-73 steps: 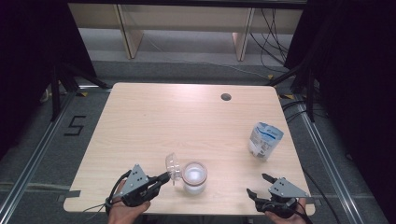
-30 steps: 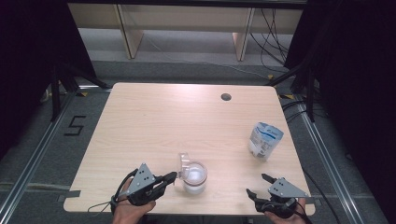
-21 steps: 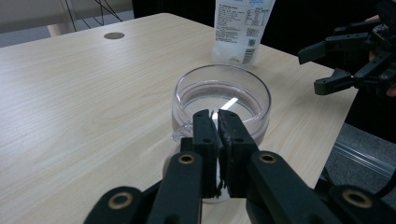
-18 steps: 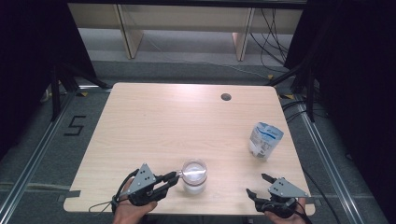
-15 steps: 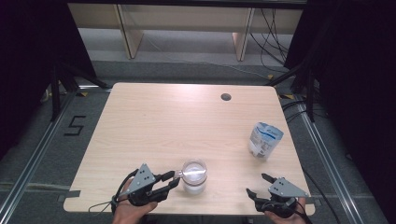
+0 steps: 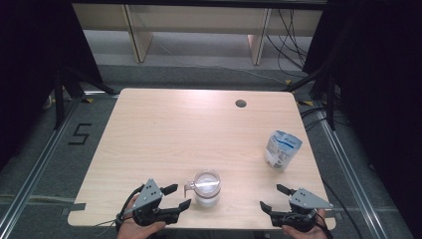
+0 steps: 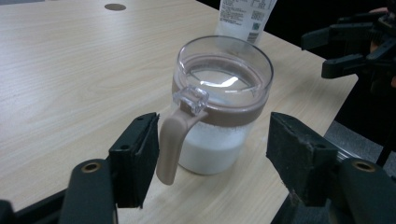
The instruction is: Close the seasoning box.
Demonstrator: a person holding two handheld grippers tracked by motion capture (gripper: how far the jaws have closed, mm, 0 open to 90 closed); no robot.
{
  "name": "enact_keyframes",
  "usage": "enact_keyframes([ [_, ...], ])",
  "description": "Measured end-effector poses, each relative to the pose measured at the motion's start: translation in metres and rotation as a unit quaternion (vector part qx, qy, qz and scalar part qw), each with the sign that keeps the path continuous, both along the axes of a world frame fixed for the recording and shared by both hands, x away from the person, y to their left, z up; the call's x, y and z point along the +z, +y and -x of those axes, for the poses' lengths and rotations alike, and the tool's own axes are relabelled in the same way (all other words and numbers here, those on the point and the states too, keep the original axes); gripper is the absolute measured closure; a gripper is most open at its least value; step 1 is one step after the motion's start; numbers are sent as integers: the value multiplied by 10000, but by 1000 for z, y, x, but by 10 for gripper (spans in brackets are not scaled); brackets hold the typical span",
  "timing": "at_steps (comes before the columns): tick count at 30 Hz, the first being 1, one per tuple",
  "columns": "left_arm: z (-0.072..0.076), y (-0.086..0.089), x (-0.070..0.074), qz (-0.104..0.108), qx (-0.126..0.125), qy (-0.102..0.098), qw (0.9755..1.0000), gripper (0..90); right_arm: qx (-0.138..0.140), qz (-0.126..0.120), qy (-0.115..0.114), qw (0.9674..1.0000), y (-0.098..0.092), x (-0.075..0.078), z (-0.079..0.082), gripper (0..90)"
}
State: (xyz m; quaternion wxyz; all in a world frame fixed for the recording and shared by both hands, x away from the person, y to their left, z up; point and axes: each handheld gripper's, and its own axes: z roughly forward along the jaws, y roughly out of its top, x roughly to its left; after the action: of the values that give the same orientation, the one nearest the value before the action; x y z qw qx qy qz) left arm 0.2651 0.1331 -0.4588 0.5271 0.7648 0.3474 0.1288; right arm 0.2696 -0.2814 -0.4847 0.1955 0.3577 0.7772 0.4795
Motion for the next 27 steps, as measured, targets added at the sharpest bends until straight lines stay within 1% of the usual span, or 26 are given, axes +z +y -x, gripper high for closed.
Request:
enact_keyframes([
  [1,2,0,0,-50,48,41,10000,320,2,-82,24,10000,1,0,0,160],
  [2,3,0,-1,-22,89,86,9999,312,-21,-142,30,9999,1,1,1,159],
  [3,3,1,-2,-32,93,79,9999,305,19,-217,61,9997,1,1,2,155],
  [4,3,1,-3,-42,94,58,9999,297,45,-239,82,9997,2,1,2,155],
  [5,3,2,-4,-54,58,54,10000,288,26,-293,119,9995,3,1,4,155],
  [6,4,1,-5,21,92,131,9999,282,63,-269,-4,9996,3,1,2,155],
  [7,4,1,-5,-1,103,142,9998,278,78,-245,-73,9996,3,2,1,155],
  [8,5,1,-5,-82,81,121,9999,274,91,-304,29,9995,4,2,2,155],
  [9,5,1,-5,-98,57,97,9999,269,56,-350,118,9993,5,3,4,155],
  [10,6,2,-6,-128,57,110,9998,267,111,-310,-48,9994,4,2,2,155],
  [11,6,2,-7,-126,73,116,9998,264,74,-299,-41,9995,4,2,2,155],
  [12,7,1,-7,-94,93,132,9998,261,96,-333,-27,9994,5,2,2,155],
  [13,7,3,-8,-157,59,127,9998,260,88,-326,-26,9994,5,2,2,155],
  [14,7,2,-9,-106,73,132,9998,259,136,-323,-5,9994,5,2,2,155],
  [15,8,2,-10,-73,97,195,9997,257,127,-319,-10,9994,6,2,2,156],
  [16,8,2,-10,-68,97,187,9998,255,95,-274,-29,9996,5,2,2,155],
  [17,9,3,-11,-65,108,199,9997,254,100,-304,14,9995,6,2,3,155],
  [18,9,4,-11,-110,104,172,9997,253,81,-321,60,9994,7,2,4,155],
  [19,9,4,-11,-130,80,158,9998,252,98,-293,29,9995,6,1,3,156],
  [21,9,4,-12,-107,96,163,9998,251,54,-292,102,9995,6,2,4,155],
  [22,10,5,-12,-115,116,204,9997,251,57,-252,-6,9997,5,1,2,155],
  [23,10,5,-12,-117,119,212,9996,250,46,-291,123,9995,6,2,3,155],
  [27,10,5,-13,-127,133,212,9996,249,43,-283,164,9995,6,2,4,155],
])
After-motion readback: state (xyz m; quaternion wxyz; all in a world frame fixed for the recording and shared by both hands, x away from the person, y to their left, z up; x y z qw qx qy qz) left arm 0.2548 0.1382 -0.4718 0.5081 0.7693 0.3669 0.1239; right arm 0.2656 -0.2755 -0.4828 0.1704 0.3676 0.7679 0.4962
